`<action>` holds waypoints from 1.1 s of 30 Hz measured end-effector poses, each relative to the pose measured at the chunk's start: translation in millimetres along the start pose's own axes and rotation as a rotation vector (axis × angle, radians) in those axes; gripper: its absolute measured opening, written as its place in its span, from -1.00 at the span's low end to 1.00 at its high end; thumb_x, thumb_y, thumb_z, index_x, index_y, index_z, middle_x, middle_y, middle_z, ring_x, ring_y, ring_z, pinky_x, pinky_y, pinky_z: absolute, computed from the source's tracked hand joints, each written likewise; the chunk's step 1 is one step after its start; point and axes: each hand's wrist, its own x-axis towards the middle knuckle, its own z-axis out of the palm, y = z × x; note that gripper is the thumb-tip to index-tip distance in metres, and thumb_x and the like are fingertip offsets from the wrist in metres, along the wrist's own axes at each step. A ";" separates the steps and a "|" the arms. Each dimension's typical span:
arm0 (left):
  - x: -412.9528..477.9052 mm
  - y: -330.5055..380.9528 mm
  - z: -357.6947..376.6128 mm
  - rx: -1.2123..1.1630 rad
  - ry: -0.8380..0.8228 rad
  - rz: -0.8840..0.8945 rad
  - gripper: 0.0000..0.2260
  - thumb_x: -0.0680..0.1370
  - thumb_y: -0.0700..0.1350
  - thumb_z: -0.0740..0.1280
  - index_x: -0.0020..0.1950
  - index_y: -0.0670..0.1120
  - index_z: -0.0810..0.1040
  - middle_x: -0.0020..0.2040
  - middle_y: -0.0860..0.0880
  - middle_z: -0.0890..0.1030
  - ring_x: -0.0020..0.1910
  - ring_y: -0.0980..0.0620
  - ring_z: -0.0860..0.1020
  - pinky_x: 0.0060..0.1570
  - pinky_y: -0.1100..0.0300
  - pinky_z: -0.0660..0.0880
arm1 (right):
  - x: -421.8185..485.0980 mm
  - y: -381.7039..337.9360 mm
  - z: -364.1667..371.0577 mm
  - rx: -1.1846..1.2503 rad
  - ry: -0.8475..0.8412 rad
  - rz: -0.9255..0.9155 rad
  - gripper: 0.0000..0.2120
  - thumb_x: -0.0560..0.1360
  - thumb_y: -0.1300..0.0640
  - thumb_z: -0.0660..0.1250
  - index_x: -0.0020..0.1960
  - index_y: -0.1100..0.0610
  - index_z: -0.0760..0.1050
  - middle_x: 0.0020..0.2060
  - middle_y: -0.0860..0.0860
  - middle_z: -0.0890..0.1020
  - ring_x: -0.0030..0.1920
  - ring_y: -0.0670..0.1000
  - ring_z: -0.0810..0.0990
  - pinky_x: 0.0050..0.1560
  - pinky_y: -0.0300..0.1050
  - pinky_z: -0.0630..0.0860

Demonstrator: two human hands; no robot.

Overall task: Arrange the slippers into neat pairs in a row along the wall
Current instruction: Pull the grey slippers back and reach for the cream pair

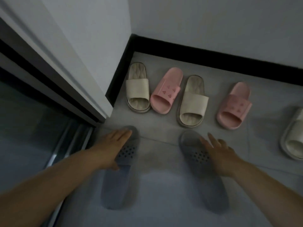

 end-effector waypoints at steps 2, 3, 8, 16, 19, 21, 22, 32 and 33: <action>32.4 -11.7 13.9 0.038 -0.048 0.033 0.10 0.33 0.01 0.50 0.51 0.00 -0.32 0.57 0.00 -0.18 0.55 -0.05 -0.10 0.52 0.11 -0.01 | 27.1 5.0 17.7 -0.064 -0.045 -0.024 0.11 0.33 0.26 0.45 0.50 -0.07 -0.33 0.51 0.02 -0.32 0.47 0.20 0.14 0.29 0.02 0.42; 43.6 -14.8 17.8 0.041 -0.084 0.049 0.11 0.31 0.02 0.52 0.51 0.03 -0.29 0.56 0.01 -0.14 0.55 -0.06 -0.05 0.51 0.11 0.05 | 34.8 4.5 21.0 -0.095 -0.052 -0.058 0.13 0.29 0.24 0.48 0.51 -0.04 -0.30 0.51 0.04 -0.29 0.41 0.18 0.25 0.21 -0.02 0.47; 43.1 -17.5 10.2 0.044 -0.154 0.072 0.07 0.28 0.05 0.53 0.53 0.02 -0.16 0.50 -0.02 0.08 0.45 -0.04 0.21 0.40 0.19 0.26 | 25.2 -34.8 5.5 0.040 0.088 -0.141 -0.14 0.24 0.15 0.46 0.42 0.10 0.08 0.35 0.12 0.15 0.16 0.22 0.48 0.10 0.00 0.52; 39.5 -35.5 -1.1 -0.008 -0.252 -0.008 0.02 0.33 -0.02 0.50 0.54 -0.01 -0.17 0.48 -0.07 0.10 0.44 -0.06 0.23 0.41 0.14 0.29 | 39.3 -148.7 18.7 0.345 0.111 -0.325 -0.12 0.26 0.05 0.50 0.45 0.05 0.11 0.33 0.12 0.20 0.25 0.25 0.43 0.23 0.03 0.45; 37.3 -40.8 -3.1 0.024 -0.229 -0.046 0.05 0.30 -0.01 0.51 0.54 -0.01 -0.19 0.51 -0.07 0.06 0.46 -0.08 0.19 0.42 0.10 0.29 | 38.0 -171.3 30.8 0.499 0.056 -0.328 -0.07 0.28 0.04 0.50 0.49 0.01 0.03 0.40 0.11 0.14 0.34 0.23 0.35 0.31 0.06 0.40; 33.6 -42.6 -1.1 0.019 -0.222 -0.075 0.06 0.29 0.05 0.51 0.53 0.01 -0.17 0.52 -0.06 0.05 0.47 -0.08 0.18 0.43 0.09 0.27 | 35.3 -171.7 33.7 0.529 0.009 -0.385 0.00 0.30 0.00 0.51 0.52 0.01 -0.06 0.47 0.07 0.06 0.42 0.18 0.26 0.39 0.02 0.32; 32.4 -41.6 0.4 0.000 -0.211 -0.082 0.06 0.28 0.11 0.51 0.53 0.01 -0.15 0.52 -0.05 0.05 0.48 -0.07 0.17 0.45 0.08 0.26 | 35.5 -167.4 32.4 0.532 -0.015 -0.418 0.02 0.30 -0.04 0.52 0.52 0.02 -0.08 0.48 0.06 0.04 0.45 0.14 0.23 0.42 -0.02 0.28; 116.5 -2.4 -78.6 -0.154 0.457 -0.034 -0.14 0.42 -0.03 0.45 0.53 -0.15 -0.03 0.53 -0.20 0.09 0.49 -0.20 0.14 0.47 0.01 0.16 | 95.3 -33.9 -50.8 0.452 0.531 -0.095 -0.27 0.39 0.06 0.45 0.44 0.16 0.19 0.43 0.18 0.24 0.39 0.21 0.28 0.38 -0.06 0.19; 127.7 -1.5 -87.2 -0.107 0.485 -0.043 -0.12 0.42 -0.04 0.44 0.53 -0.17 -0.07 0.54 -0.19 0.04 0.51 -0.20 0.08 0.49 -0.01 0.11 | 102.4 -19.8 -57.9 0.417 0.545 -0.062 -0.23 0.38 0.05 0.45 0.46 0.15 0.15 0.46 0.17 0.20 0.41 0.23 0.24 0.40 -0.01 0.17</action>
